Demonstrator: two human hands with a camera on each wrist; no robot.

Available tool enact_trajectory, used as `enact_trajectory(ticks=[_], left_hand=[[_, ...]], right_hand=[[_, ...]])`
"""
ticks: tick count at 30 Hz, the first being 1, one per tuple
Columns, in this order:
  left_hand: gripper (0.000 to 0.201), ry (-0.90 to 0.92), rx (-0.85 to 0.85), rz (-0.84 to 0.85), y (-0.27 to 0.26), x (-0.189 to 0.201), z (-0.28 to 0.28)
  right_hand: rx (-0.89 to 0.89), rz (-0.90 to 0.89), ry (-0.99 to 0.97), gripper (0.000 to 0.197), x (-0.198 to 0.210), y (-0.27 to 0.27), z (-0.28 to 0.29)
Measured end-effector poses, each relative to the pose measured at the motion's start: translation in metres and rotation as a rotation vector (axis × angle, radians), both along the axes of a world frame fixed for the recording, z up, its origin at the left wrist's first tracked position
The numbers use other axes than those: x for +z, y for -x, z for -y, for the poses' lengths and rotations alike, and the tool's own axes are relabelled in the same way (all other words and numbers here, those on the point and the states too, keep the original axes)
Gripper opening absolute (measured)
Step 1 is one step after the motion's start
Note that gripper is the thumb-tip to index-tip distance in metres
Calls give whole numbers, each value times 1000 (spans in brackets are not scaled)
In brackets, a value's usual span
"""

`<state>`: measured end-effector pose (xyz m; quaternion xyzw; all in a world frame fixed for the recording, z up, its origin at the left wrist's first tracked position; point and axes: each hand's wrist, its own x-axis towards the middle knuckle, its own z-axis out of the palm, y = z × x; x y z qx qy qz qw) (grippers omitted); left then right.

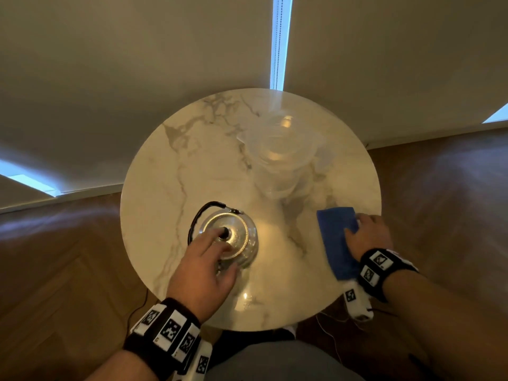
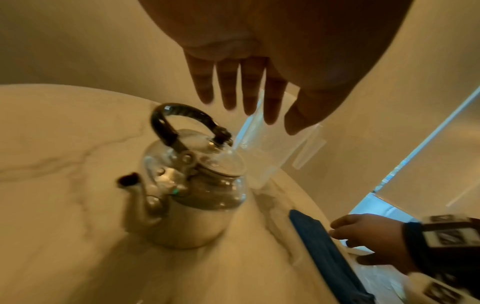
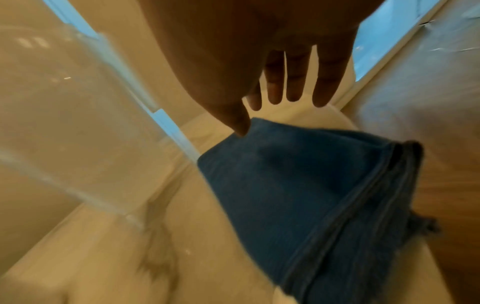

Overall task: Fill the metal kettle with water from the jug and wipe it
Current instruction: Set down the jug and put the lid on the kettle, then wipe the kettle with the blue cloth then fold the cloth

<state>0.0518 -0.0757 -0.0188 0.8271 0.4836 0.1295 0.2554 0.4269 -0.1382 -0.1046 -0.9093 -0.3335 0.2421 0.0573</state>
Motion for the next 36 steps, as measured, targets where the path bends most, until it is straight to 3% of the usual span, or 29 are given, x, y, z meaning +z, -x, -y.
enact_trajectory(ticks=[3,5,9,14,16,19,22,24,26,28,32,36], left_hand=[[28,64,-150,5,-28,5,11],[24,112,-243,-15,-46,2,14],[24,202,-309,-80,-80,-7,12],[19,284,-206,-9,-114,-11,4],[27,298,-127,58,-122,-7,0],[60,380,46,262,-130,2,-10],[86,559,181,475,-129,19,-26],[69,646,169,597,-124,32,-35],[40,644,126,655,-120,48,-38],[23,605,96,702,-116,58,-40],[26,604,76,790,-111,67,-39],[28,585,143,814,-104,64,-38]], right_hand=[[-79,-105,74,73,-11,-19,-1],[-71,-151,108,74,-17,-20,-4],[1,-275,156,58,-16,-11,-7],[90,-508,-19,31,13,9,-6],[219,-544,-95,25,35,17,-6],[384,-649,-306,21,74,30,-6],[498,-776,-475,33,111,46,-8],[524,-846,-518,40,126,51,-10],[529,-869,-514,45,135,54,-14],[520,-860,-493,40,140,54,-19],[526,-977,-497,28,148,58,-29],[357,-1433,-468,50,140,76,-37]])
